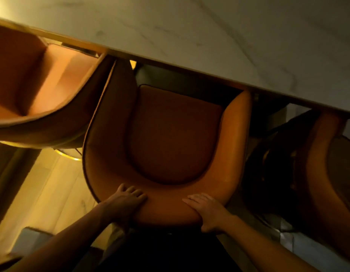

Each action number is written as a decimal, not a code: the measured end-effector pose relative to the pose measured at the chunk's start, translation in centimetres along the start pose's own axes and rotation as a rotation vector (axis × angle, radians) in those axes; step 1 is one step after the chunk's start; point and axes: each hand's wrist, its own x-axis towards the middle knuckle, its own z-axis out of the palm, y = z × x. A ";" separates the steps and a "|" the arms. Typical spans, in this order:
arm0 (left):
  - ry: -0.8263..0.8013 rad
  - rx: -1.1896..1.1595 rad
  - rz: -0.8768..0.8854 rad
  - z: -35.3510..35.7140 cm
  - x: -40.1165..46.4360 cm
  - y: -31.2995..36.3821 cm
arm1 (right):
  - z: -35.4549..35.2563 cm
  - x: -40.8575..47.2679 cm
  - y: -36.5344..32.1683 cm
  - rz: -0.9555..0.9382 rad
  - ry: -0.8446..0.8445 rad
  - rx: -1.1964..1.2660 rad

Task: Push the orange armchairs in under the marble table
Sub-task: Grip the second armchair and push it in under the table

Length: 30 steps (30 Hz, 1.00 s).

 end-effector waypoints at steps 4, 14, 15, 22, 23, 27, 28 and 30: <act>0.083 -0.096 -0.111 0.0 0.0 4.8 | -0.4 -2.0 4.0 -0.008 -0.005 -0.073; 0.311 -0.161 -0.270 -0.3 3.2 12.3 | -0.9 -1.7 7.7 0.139 -0.042 -0.183; 0.333 -0.166 -0.267 -0.2 3.3 12.2 | -0.7 -1.6 7.6 0.149 -0.037 -0.189; 0.406 -0.180 -0.284 0.7 3.5 12.5 | 0.0 -1.4 8.0 0.180 0.004 -0.211; 0.412 -0.176 -0.295 0.7 3.5 12.6 | 0.0 -1.4 7.9 0.191 0.023 -0.221; 0.419 -0.179 -0.345 0.7 3.0 13.4 | 0.2 -1.4 7.9 0.235 -0.006 -0.266; 0.428 -0.183 -0.362 0.8 2.9 13.8 | 0.3 -1.4 8.0 0.230 0.002 -0.272; 0.427 -0.190 -0.396 0.7 3.4 15.0 | 0.1 -1.0 8.4 0.201 0.000 -0.293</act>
